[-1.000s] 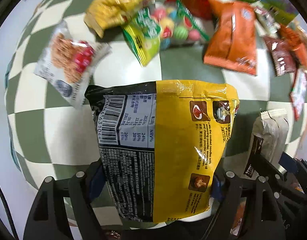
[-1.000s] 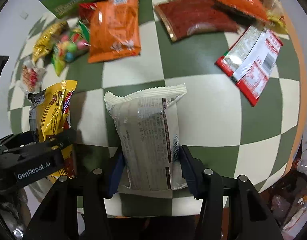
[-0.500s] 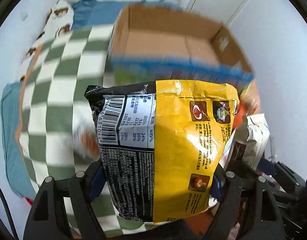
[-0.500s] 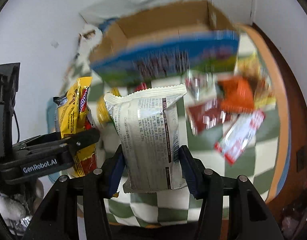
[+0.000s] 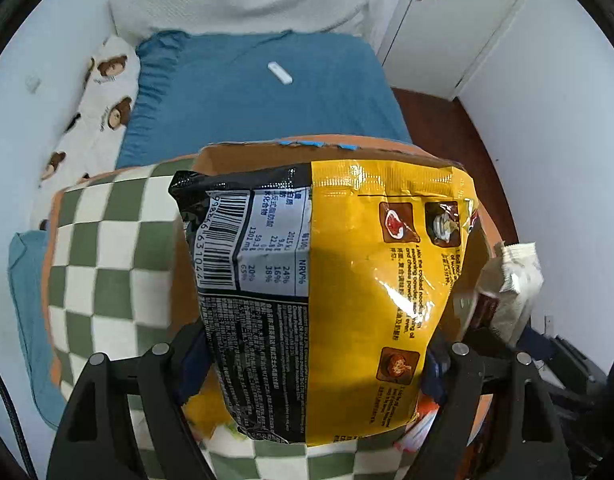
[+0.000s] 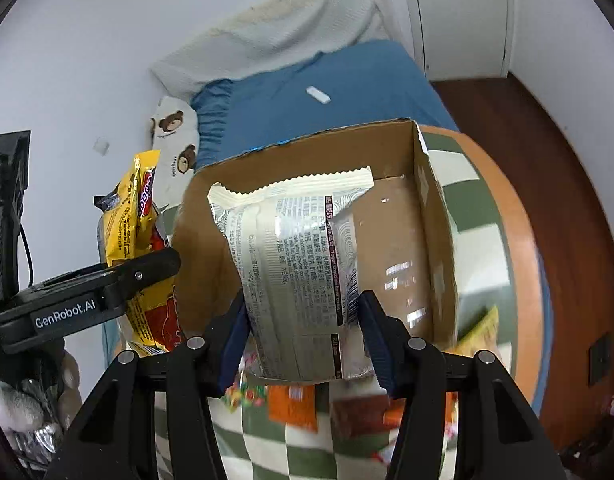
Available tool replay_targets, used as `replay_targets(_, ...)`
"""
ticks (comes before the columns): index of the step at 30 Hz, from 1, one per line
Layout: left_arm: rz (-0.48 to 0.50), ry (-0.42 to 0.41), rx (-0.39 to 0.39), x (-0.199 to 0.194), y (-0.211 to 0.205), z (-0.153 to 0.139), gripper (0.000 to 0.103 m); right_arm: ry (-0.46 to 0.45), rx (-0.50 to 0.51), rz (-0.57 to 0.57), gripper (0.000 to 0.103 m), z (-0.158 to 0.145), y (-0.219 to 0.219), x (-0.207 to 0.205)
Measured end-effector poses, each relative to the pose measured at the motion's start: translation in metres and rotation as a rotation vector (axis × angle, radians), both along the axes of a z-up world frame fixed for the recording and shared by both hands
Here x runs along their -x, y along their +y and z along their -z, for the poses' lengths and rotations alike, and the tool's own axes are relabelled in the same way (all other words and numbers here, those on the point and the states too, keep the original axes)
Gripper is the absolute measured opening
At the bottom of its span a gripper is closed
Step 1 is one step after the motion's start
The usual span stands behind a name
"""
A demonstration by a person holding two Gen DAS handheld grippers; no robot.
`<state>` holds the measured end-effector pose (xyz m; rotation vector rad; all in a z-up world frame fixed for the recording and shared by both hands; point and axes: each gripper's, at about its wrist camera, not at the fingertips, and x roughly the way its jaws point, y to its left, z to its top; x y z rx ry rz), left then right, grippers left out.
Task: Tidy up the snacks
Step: 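Carry both packs into the cardboard box and open both tools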
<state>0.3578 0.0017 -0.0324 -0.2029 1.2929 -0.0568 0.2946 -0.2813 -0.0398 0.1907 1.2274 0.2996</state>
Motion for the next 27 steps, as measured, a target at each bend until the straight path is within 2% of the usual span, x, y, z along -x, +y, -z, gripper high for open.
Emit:
replay_targets(3,-0.015,0.075,0.032,-0.038,-0.004,0.027,0.081,0.069,0.015,-0.016,0.056,0.023,-0.001,-0.054)
replay_targets(8,-0.015,0.187,0.044,-0.082,-0.008,0.077,0.081,0.158,0.078,-0.06,0.056,0.073,0.013,-0.113)
replay_targets(12,0.002,0.251,0.033,-0.104,-0.012,0.107,0.081,0.199,0.118,-0.085,0.056,0.104,0.015,-0.138)
replay_targets(17,0.004,0.312,0.038,-0.116,-0.01,0.131,0.083,0.243,0.139,-0.115,0.059,0.127,0.013,-0.156)
replay_targets(18,0.003,0.31,0.04,-0.118,-0.008,0.134,0.087,0.257,0.145,-0.121,0.063,0.134,0.014,-0.159)
replay_targets(19,0.003,0.304,0.037,-0.119,-0.008,0.134,0.09,0.276,0.151,-0.12,0.075,0.14,0.011,-0.162)
replay_targets(21,0.006,0.295,0.044,-0.118,-0.007,0.131,0.093,0.287,0.151,-0.117,0.091,0.145,0.005,-0.166)
replay_targets(27,-0.007,0.258,0.041,-0.114,-0.008,0.118,0.093,0.279,0.144,-0.106,0.092,0.141,-0.01,-0.157)
